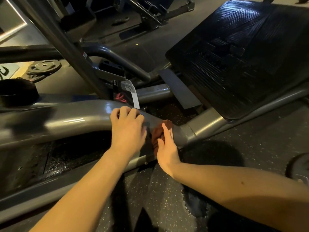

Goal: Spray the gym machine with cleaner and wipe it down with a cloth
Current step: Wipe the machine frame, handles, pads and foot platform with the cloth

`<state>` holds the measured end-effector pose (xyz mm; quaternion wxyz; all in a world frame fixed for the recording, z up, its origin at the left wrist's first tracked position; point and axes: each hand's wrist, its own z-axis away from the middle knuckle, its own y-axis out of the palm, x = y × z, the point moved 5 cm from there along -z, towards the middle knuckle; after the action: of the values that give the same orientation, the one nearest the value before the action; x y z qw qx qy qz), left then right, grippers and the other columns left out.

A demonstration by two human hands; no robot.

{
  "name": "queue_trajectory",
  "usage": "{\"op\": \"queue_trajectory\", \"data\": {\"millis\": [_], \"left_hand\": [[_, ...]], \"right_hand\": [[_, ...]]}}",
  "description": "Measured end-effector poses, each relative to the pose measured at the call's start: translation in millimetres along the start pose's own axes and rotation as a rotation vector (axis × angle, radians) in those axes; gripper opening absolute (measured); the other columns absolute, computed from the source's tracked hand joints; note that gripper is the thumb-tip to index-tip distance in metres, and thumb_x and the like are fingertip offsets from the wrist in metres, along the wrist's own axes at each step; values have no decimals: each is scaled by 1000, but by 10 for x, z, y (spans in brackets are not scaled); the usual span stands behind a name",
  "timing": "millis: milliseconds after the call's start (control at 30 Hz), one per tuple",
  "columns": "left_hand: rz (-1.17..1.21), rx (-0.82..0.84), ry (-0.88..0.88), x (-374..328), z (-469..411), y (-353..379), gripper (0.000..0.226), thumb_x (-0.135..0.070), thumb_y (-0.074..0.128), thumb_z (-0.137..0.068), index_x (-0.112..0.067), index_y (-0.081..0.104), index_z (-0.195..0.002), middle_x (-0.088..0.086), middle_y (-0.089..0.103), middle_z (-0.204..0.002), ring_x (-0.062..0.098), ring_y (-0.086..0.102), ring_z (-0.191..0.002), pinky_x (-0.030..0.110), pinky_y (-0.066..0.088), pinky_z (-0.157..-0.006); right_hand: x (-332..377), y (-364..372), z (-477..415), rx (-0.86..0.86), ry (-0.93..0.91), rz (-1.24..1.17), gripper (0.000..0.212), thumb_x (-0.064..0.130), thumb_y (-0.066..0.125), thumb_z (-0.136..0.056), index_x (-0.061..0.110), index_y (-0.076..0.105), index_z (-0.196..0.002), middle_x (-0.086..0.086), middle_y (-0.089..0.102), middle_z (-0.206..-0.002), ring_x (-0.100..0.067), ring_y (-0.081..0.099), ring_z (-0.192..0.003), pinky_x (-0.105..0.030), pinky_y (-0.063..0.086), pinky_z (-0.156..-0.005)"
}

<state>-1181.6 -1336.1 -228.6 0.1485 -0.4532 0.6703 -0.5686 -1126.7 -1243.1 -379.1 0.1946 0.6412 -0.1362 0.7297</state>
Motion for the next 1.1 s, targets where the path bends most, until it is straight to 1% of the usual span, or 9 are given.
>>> {"op": "queue_trajectory", "data": {"millis": [133,233,300,400,567,800,933,1000,1100], "left_hand": [[-5,55,84,-246,16,190,29,-44,60,-91,-24,74,-106,-1,64,-115,29,48,-120,52,23,-116],[-22,94,112,-360,38,317,31,-45,60,-92,-25,72,-112,-1,62,-120,29,47,-123,53,17,-120],[-36,95,113,-387,38,361,36,-48,59,-93,-26,70,-119,-1,60,-126,29,45,-126,53,15,-122],[-57,82,100,-398,30,400,41,-52,58,-95,-26,69,-124,0,59,-132,29,44,-131,53,17,-122],[-80,68,79,-478,2,456,40,-49,59,-94,-20,68,-120,5,60,-131,29,44,-132,54,16,-122],[-78,151,124,-730,-56,616,44,-49,62,-94,-18,66,-125,8,58,-137,31,41,-139,55,14,-124],[-69,154,120,-751,-89,682,43,-49,63,-95,-19,66,-125,8,58,-137,30,40,-140,54,12,-125],[-75,161,118,-759,-99,709,44,-50,62,-95,-19,65,-127,8,57,-138,30,39,-141,54,11,-125],[-97,161,123,-789,-118,730,46,-51,62,-95,-19,64,-129,8,57,-139,30,39,-142,54,12,-125]], "right_hand": [[-200,-260,-77,-17,-7,154,68,3,43,-107,43,22,-158,8,14,-171,-10,15,-156,-34,15,-129],[-390,-557,-245,-71,36,306,63,1,45,-105,23,27,-161,-9,37,-162,-27,37,-149,-37,33,-122],[-425,-734,-311,-70,119,344,60,3,43,-106,24,29,-160,-8,46,-155,-30,46,-142,-37,38,-118],[-377,-722,-294,-23,176,346,60,8,40,-109,33,26,-162,5,44,-147,-23,44,-142,-29,28,-118],[-198,-597,-288,98,-39,533,61,16,47,-108,36,25,-161,-2,46,-157,-18,45,-144,-39,31,-124],[-394,-1196,-630,164,-18,926,55,10,51,-104,31,44,-154,-5,61,-140,-19,60,-127,-38,46,-113],[-252,-1324,-933,109,-81,867,48,5,54,-101,28,60,-142,-1,63,-141,-17,58,-130,-27,42,-110],[-176,-1313,-1176,46,-116,853,47,2,53,-101,25,63,-140,-5,62,-142,-21,56,-131,-30,41,-113],[-294,-1109,-1384,254,-54,958,47,5,54,-102,25,58,-143,-7,59,-143,-26,53,-135,-39,36,-120]]}}
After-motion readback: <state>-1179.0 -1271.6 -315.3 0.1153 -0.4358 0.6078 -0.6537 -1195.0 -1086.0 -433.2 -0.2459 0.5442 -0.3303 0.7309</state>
